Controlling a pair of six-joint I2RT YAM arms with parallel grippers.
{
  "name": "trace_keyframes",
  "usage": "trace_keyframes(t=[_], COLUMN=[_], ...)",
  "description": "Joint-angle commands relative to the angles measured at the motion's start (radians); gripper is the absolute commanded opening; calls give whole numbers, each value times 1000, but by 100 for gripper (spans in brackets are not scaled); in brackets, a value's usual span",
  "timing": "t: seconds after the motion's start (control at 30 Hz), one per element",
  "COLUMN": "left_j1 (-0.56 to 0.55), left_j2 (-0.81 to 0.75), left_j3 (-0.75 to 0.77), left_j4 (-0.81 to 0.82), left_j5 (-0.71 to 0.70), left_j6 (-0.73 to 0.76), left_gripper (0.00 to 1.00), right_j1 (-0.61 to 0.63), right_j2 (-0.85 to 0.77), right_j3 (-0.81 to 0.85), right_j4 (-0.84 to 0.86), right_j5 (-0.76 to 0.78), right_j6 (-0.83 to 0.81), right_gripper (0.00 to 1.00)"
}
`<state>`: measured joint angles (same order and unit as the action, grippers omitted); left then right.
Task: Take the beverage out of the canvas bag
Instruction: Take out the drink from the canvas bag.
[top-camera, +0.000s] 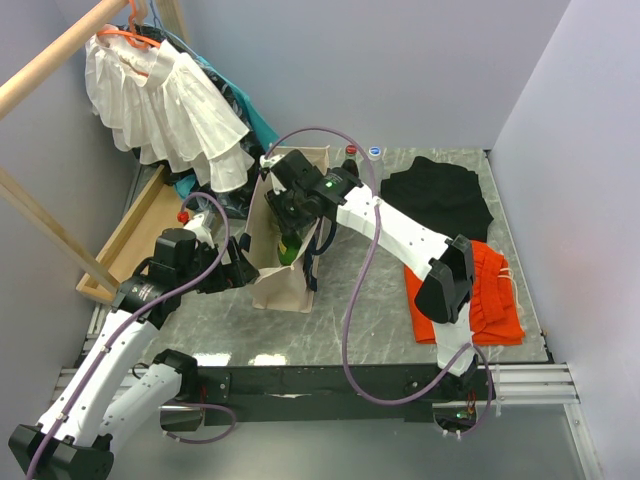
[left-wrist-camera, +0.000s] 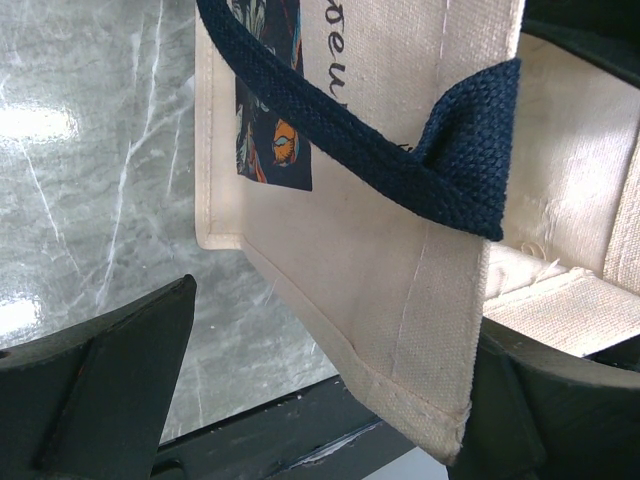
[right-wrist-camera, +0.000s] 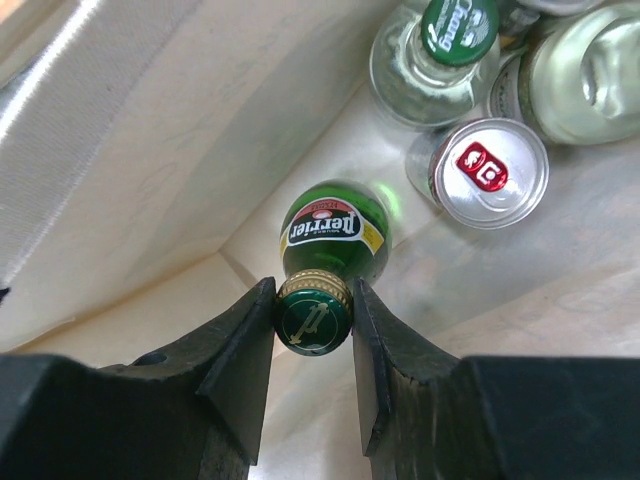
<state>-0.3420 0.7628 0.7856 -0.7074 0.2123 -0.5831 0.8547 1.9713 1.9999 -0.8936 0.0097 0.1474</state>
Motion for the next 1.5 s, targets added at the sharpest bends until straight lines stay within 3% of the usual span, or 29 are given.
trace_keyframes(t=[0.0, 1.07, 1.23, 1.47], left_j1=[-6, -6, -6, -6], left_j2=[-8, -5, -5, -10], left_j3=[20, 21, 20, 21], left_j4=[-63, -63, -64, -63], left_j5=[2, -1, 1, 1], left_j6=[43, 42, 43, 45], left_gripper=[95, 95, 95, 95], right_j1=[-6, -6, -6, -5], right_j2=[-35, 63, 64, 46], right_j3=[106, 131, 122, 94], right_j4=[76, 97, 90, 85], right_j5=[-7, -76, -76, -74], right_j6=[-9, -8, -9, 0], right_gripper=[0, 0, 8, 40])
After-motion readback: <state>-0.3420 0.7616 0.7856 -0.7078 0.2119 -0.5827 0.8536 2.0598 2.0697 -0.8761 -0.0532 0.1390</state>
